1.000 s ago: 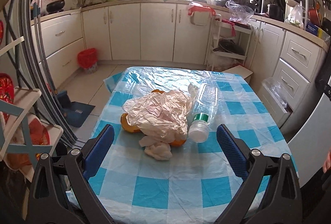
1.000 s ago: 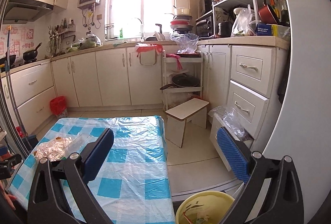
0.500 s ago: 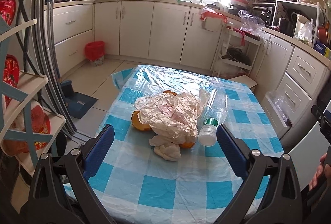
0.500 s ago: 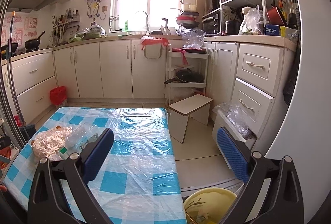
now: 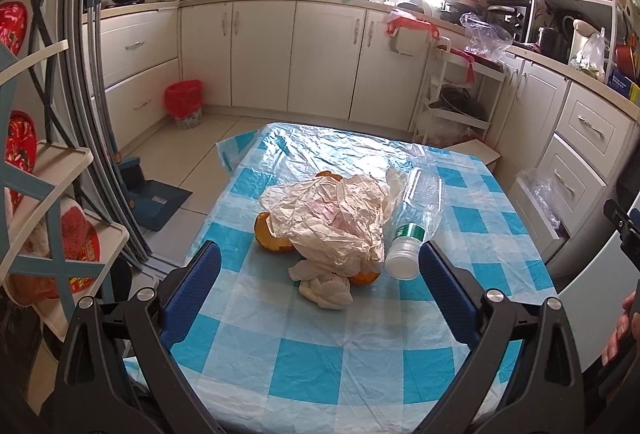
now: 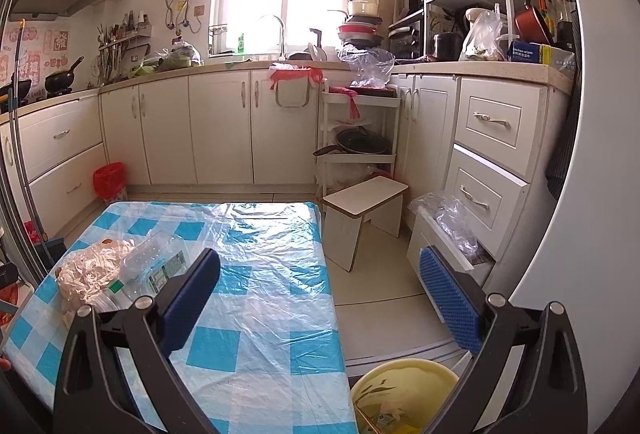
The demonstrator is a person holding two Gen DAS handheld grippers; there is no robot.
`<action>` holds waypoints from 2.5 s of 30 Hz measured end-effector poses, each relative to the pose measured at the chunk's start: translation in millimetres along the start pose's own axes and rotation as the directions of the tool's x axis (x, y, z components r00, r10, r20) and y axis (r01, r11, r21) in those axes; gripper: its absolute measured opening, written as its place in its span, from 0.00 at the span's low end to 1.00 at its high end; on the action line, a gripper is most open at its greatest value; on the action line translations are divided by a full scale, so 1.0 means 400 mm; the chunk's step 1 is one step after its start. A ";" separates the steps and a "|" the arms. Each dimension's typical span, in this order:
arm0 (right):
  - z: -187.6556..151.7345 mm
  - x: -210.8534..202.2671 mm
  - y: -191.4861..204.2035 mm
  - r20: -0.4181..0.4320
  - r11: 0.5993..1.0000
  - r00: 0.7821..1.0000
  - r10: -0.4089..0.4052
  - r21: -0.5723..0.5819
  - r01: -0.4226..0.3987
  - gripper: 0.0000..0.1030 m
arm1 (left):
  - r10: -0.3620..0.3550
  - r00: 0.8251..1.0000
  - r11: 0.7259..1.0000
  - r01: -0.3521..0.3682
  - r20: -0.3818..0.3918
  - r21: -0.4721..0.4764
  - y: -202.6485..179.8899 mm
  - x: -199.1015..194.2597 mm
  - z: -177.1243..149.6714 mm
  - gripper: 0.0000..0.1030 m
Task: Collect trash
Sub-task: 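Move both tools over the table toward the white tissue and clear bottle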
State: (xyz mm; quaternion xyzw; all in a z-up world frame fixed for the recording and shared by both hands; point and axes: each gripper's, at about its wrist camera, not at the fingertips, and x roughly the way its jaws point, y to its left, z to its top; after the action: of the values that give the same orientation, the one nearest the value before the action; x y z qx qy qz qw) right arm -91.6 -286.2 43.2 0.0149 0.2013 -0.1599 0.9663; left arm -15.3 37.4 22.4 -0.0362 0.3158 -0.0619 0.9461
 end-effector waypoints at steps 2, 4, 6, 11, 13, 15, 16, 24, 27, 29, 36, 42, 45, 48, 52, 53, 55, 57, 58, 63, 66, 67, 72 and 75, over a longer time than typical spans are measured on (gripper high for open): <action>0.001 0.001 0.001 0.000 1.000 1.000 0.000 -0.001 0.000 0.93 | 0.000 1.000 1.000 0.000 0.001 -0.004 0.001 0.000 0.000 0.92; 0.001 -0.001 0.001 0.000 1.000 1.000 0.000 -0.002 0.000 0.93 | 0.000 1.000 1.000 0.000 0.002 -0.007 0.003 0.000 0.000 0.92; 0.001 -0.003 0.003 0.002 1.000 1.000 0.000 -0.005 0.000 0.93 | -0.001 1.000 1.000 0.001 0.003 -0.008 0.004 -0.001 0.000 0.92; 0.004 -0.009 0.006 0.013 1.000 1.000 -0.005 -0.014 0.006 0.93 | 0.000 1.000 1.000 0.000 0.003 -0.006 0.004 0.000 -0.001 0.92; 0.006 -0.011 0.006 0.018 1.000 1.000 -0.006 -0.016 0.007 0.93 | 0.001 1.000 1.000 -0.001 0.004 -0.004 0.005 -0.001 0.001 0.92; 0.006 -0.015 0.008 0.022 1.000 1.000 -0.008 -0.016 0.008 0.93 | 0.002 1.000 1.000 -0.002 0.005 -0.002 0.005 -0.001 0.002 0.92; 0.006 -0.016 0.008 0.024 1.000 1.000 -0.009 -0.017 0.009 0.93 | 0.003 1.000 1.000 -0.003 0.006 -0.001 0.006 -0.002 0.003 0.92; 0.010 -0.035 0.010 0.047 1.000 0.999 -0.013 -0.027 0.014 0.93 | 0.001 1.000 1.000 -0.001 0.008 0.011 -0.008 -0.001 0.005 0.92; 0.009 -0.042 0.010 0.058 0.999 0.998 -0.015 -0.030 0.017 0.93 | 0.001 1.000 0.999 -0.001 0.008 0.033 -0.022 0.002 0.002 0.92; 0.009 -0.043 0.010 0.058 0.999 0.998 -0.014 -0.028 0.016 0.93 | 0.002 1.000 0.999 -0.003 0.007 0.049 -0.034 0.004 0.000 0.92; 0.013 -0.052 0.017 0.063 0.999 0.998 0.000 -0.033 0.002 0.93 | 0.014 1.000 0.996 -0.014 0.008 0.088 -0.064 0.009 -0.008 0.92; 0.012 -0.054 0.022 0.068 0.999 0.998 0.007 -0.045 -0.004 0.93 | 0.028 1.000 0.994 -0.027 -0.001 0.109 -0.076 0.015 -0.012 0.92; 0.012 -0.053 0.021 0.068 0.999 0.998 0.007 -0.044 -0.004 0.93 | 0.030 1.000 0.993 -0.030 -0.004 0.110 -0.078 0.017 -0.014 0.92; 0.012 -0.053 0.022 0.067 0.999 0.998 0.006 -0.045 -0.003 0.93 | 0.033 0.999 0.993 -0.032 -0.007 0.113 -0.079 0.019 -0.014 0.92; 0.011 -0.053 0.022 0.065 0.999 0.998 0.008 -0.048 -0.005 0.93 | 0.041 0.999 0.993 -0.039 -0.012 0.116 -0.078 0.023 -0.014 0.92; 0.011 -0.052 0.023 0.064 0.999 0.998 0.008 -0.050 -0.005 0.93 | 0.044 0.999 0.992 -0.042 -0.015 0.116 -0.076 0.025 -0.015 0.92; 0.010 -0.052 0.023 0.064 0.999 0.998 0.007 -0.052 -0.004 0.93 | 0.051 0.998 0.993 -0.048 -0.023 0.112 -0.072 0.029 -0.015 0.92; 0.009 -0.052 0.024 0.064 0.999 0.998 0.008 -0.051 -0.005 0.93 | 0.052 0.998 0.993 -0.049 -0.029 0.103 -0.065 0.032 -0.014 0.92; 0.008 -0.052 0.024 0.063 0.999 0.998 0.009 -0.051 -0.006 0.93 | 0.053 0.998 0.994 -0.050 -0.031 0.096 -0.061 0.033 -0.013 0.92; 0.006 -0.053 0.028 0.058 0.998 0.998 0.014 -0.056 -0.011 0.93 | 0.063 0.996 0.996 -0.059 -0.068 0.068 -0.038 0.049 -0.013 0.92; 0.006 -0.055 0.030 0.056 0.998 0.998 0.017 -0.059 -0.014 0.93 | 0.070 0.994 0.997 -0.067 -0.081 0.042 -0.019 0.055 -0.011 0.92; 0.006 -0.054 0.030 0.053 0.998 0.998 0.018 -0.059 -0.015 0.93 | 0.072 0.994 0.997 -0.069 -0.082 0.032 -0.011 0.056 -0.010 0.92; 0.008 -0.052 0.027 0.045 0.998 0.999 0.021 -0.054 -0.018 0.93 | 0.073 0.992 0.997 -0.076 -0.102 -0.027 0.028 0.063 -0.007 0.92; 0.008 -0.050 0.028 0.041 0.998 0.999 0.025 -0.054 -0.022 0.93 | 0.065 0.992 0.995 -0.073 -0.111 -0.067 0.046 0.067 -0.008 0.92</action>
State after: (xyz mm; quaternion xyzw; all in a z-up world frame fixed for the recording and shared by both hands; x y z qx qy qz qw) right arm -104.3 -269.6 53.5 -0.0119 0.1853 -0.1433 0.9721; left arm 5.6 51.6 2.0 -0.0554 0.3697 -0.0198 0.9273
